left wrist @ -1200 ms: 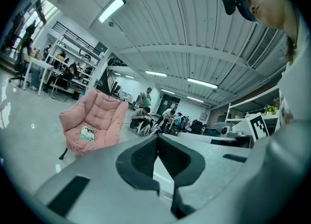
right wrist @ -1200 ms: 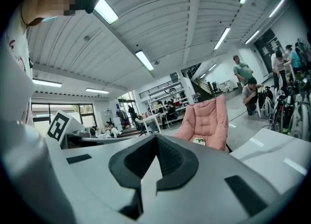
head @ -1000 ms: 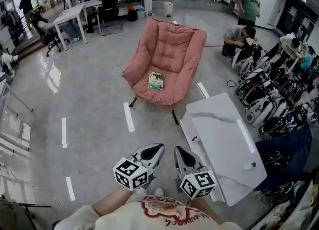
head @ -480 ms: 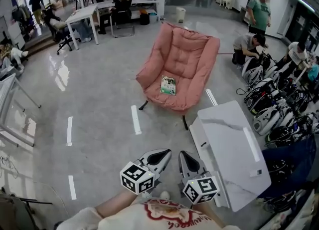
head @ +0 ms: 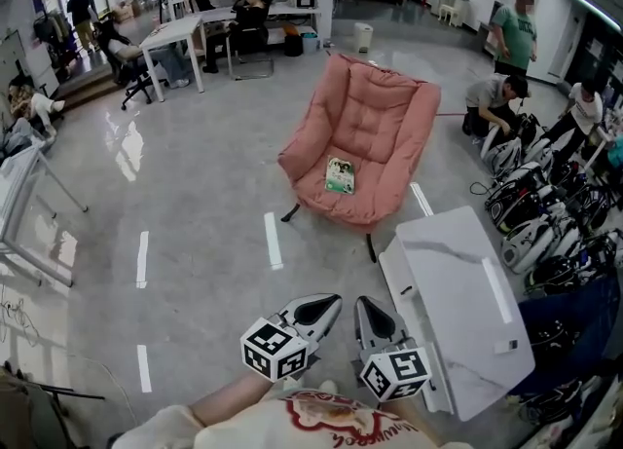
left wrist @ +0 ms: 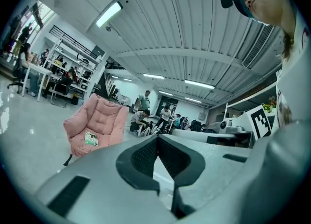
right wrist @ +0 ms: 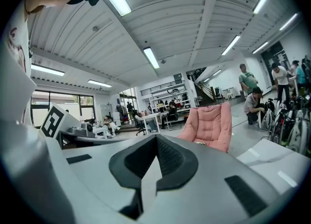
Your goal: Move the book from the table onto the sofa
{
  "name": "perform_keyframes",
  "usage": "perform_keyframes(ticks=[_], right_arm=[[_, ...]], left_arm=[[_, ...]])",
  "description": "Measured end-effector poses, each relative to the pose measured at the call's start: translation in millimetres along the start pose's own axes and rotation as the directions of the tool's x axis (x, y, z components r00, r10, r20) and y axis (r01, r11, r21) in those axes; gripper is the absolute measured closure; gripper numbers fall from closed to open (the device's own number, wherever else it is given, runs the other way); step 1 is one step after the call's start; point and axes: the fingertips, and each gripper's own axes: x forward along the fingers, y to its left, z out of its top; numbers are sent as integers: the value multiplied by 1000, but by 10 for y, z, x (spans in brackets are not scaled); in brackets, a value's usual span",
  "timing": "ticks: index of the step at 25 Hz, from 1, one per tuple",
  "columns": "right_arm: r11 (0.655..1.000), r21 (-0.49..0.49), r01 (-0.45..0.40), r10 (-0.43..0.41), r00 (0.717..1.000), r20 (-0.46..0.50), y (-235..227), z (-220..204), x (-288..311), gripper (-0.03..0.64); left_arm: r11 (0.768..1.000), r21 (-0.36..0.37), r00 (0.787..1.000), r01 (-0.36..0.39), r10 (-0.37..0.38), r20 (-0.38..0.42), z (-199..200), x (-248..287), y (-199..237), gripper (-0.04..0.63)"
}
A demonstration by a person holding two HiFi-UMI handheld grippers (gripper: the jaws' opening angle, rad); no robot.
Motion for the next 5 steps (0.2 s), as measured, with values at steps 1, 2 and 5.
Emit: perform_keyframes(ticks=[1, 2, 5], right_arm=[[1000, 0, 3, -3, 1000, 5, 7, 13, -7, 618], [1000, -2, 7, -6, 1000, 13, 13, 26, -10, 618], [1000, -11, 12, -11, 999, 38, 31, 58, 5, 618]], left_arm=[[1000, 0, 1000, 1, -1, -2, 4, -7, -5, 591], [1000, -1, 1000, 1, -1, -3, 6, -14, -1, 591], [1000, -1, 1000, -2, 2, -1, 9, -34, 44, 591]])
